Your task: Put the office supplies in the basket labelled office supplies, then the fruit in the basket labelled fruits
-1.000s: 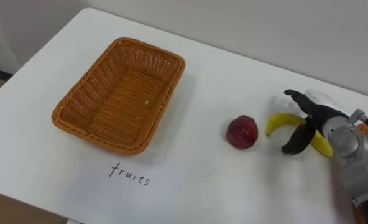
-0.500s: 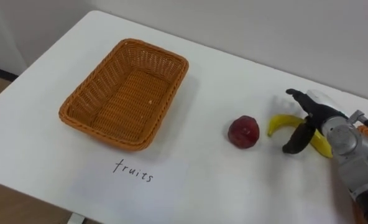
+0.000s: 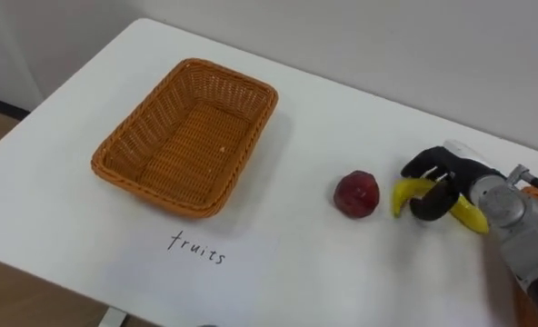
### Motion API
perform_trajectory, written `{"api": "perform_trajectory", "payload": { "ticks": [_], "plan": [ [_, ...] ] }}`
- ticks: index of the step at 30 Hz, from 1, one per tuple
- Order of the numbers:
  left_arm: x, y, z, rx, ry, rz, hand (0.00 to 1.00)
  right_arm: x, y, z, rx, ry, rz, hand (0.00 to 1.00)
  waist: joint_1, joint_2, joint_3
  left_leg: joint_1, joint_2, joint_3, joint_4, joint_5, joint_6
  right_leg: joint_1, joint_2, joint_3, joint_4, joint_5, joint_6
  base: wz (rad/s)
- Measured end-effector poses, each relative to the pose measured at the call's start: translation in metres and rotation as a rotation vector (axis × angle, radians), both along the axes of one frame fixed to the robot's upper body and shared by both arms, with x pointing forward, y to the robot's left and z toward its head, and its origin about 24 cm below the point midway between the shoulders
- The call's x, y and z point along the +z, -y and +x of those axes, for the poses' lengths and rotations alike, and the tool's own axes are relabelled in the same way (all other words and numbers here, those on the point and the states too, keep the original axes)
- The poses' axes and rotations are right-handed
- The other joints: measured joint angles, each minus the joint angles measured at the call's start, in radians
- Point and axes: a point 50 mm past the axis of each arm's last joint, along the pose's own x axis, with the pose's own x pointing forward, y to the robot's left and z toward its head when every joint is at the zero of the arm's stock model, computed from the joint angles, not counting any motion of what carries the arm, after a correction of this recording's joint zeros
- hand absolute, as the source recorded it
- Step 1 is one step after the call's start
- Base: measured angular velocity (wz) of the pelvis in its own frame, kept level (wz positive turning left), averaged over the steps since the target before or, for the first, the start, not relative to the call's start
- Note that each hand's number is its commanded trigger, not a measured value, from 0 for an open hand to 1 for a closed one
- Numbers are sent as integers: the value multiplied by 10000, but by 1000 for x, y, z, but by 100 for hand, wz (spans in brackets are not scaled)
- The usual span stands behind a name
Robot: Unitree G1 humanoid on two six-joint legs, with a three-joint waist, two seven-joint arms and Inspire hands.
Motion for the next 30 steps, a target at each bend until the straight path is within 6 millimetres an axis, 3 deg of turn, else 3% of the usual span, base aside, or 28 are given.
{"api": "perform_trajectory", "payload": {
  "ticks": [5, 23, 25, 30],
  "plan": [
    [-2, 3, -1, -138, -162, -62, 0, -1, 6, 0, -262, -49, -141, 100, 170, 12, 7, -4, 9, -49, -1, 1, -2, -1, 8, -82, -23, -1, 1, 2],
    [-2, 2, 1, -139, -178, -70, 0, -3, 7, 1, -613, -70, 606, 100, 127, -22, -5, -9, 11, -41, -56, -1, -4, -12, 21, -74, -46, -1, 2, 0],
    [-2, 2, 2, -161, -139, -45, 0, 2, 4, 3, -382, 10, 574, 100, 137, -88, -41, -31, 11, 34, -65, -1, -4, -90, 31, 36, -26, -2, 1, -10],
    [1, 2, 10, -283, 196, 4, 0, 12, -6, 8, 335, 51, 609, 100, 18, -134, -40, -66, 15, 51, -53, 2, -2, -160, 36, 68, -21, -2, 2, -1]
  ]
}}
